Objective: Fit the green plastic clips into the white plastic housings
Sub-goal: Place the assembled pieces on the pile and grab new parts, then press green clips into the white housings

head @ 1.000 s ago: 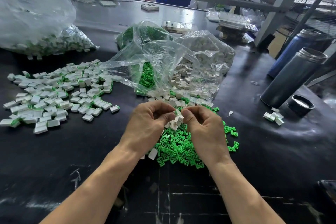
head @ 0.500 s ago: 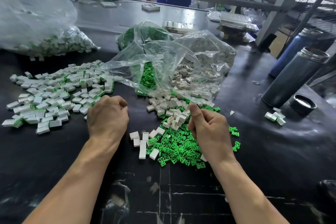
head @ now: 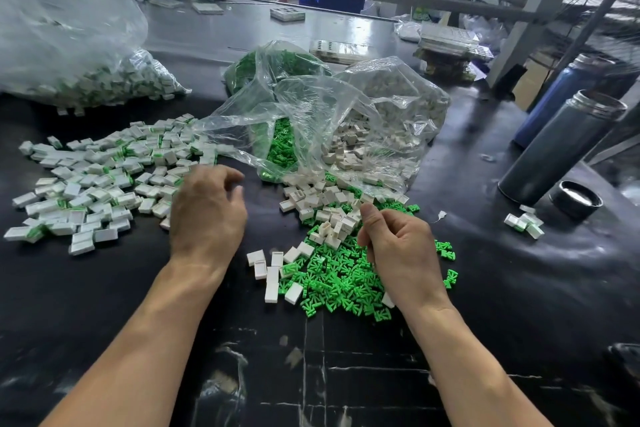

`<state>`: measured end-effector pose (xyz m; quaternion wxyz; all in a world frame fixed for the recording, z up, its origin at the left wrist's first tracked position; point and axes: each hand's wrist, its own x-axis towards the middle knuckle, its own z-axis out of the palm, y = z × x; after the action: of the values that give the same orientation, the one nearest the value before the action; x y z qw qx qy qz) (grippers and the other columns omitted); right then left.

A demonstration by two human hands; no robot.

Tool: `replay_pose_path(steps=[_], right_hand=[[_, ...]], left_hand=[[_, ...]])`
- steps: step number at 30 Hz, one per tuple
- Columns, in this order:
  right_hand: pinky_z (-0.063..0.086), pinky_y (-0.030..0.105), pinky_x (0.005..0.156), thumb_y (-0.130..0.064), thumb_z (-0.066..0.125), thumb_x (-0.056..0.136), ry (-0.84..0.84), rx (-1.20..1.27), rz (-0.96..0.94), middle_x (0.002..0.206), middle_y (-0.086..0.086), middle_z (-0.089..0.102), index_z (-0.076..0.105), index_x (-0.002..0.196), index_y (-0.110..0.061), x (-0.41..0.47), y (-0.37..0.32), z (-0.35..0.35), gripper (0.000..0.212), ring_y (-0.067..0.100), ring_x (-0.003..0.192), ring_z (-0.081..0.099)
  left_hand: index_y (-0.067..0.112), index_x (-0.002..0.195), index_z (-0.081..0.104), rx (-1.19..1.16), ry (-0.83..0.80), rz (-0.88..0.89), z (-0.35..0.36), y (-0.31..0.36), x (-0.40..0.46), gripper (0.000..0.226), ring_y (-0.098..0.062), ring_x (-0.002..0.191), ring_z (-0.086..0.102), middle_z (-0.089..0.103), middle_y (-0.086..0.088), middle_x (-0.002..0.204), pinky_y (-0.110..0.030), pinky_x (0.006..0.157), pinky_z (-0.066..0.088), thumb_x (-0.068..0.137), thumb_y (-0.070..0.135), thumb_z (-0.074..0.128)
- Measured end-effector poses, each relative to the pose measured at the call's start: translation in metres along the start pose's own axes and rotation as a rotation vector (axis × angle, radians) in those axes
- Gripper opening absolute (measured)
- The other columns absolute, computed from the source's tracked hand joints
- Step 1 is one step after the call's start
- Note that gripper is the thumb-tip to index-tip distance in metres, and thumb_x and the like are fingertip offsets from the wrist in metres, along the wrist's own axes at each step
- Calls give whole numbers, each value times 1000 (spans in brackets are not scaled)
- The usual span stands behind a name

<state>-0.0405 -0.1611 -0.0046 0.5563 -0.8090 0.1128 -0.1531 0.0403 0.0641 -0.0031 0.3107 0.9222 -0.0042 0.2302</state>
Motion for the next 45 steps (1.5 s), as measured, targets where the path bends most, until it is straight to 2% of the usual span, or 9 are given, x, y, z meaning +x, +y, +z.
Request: replay_pose_path(steps=[4,8,12,15,20,24,34,39,45], right_hand=[[39,23,54,-48,58,102,11,-38,10,52,-11,57,68,70,-15,1,1,-2,46,3,47,46],[37,16,48,-48,59,101,23,-97,-11,54,-11,59,68,72,-16,1,0,-5,44,3,47,48],[45,32,61,-49,66,97,-7,-288,2,64,-13,60,69,77,-23,6,0,-13,32,8,62,54],[47,33,74,-48,71,93,-17,-483,23,84,-19,64,72,84,-32,9,-1,-20,18,10,83,61],[49,32,81,-45,76,90,-60,-537,12,93,-21,63,76,94,-40,8,-2,-23,6,1,86,58],[50,35,91,-50,75,90,-130,-604,30,101,-18,58,75,102,-44,8,-5,-18,14,9,99,59],[40,32,83,-44,76,90,-125,-716,-12,102,-15,54,70,98,-40,11,-4,-10,11,11,97,54],[48,33,80,-39,80,87,-40,-540,-30,90,-16,62,67,82,-35,10,-1,-15,14,11,88,60],[46,17,57,-24,84,86,-11,184,18,70,-9,72,75,85,-29,9,-2,-15,10,3,60,62]], left_hand=[[25,104,71,-248,-284,128,4,33,-21,13,1,85,60,62,15,98,-21,82,55,91,29,73],[35,107,70,-200,-473,160,14,51,-36,32,-3,92,58,55,22,99,-25,89,50,81,53,74],[33,107,72,-200,-436,144,20,51,-39,22,-1,87,57,57,18,96,-30,91,54,87,39,77],[32,105,72,-215,-406,140,25,50,-39,17,6,86,55,57,18,96,-23,89,53,89,33,78],[34,101,70,-232,-418,119,29,49,-39,17,2,86,56,57,19,100,-23,85,50,87,36,79],[36,94,65,-246,-400,128,28,52,-39,20,9,78,52,55,21,92,-6,72,38,84,35,82],[34,88,59,-451,-356,75,17,58,-41,28,6,70,61,67,16,78,-9,61,47,79,39,85],[28,86,65,-637,-386,-16,17,59,-42,30,2,64,59,68,16,77,-15,61,50,71,37,89],[12,87,70,-873,-458,-81,17,64,-44,17,-7,66,66,73,0,77,-20,63,54,79,12,85]])
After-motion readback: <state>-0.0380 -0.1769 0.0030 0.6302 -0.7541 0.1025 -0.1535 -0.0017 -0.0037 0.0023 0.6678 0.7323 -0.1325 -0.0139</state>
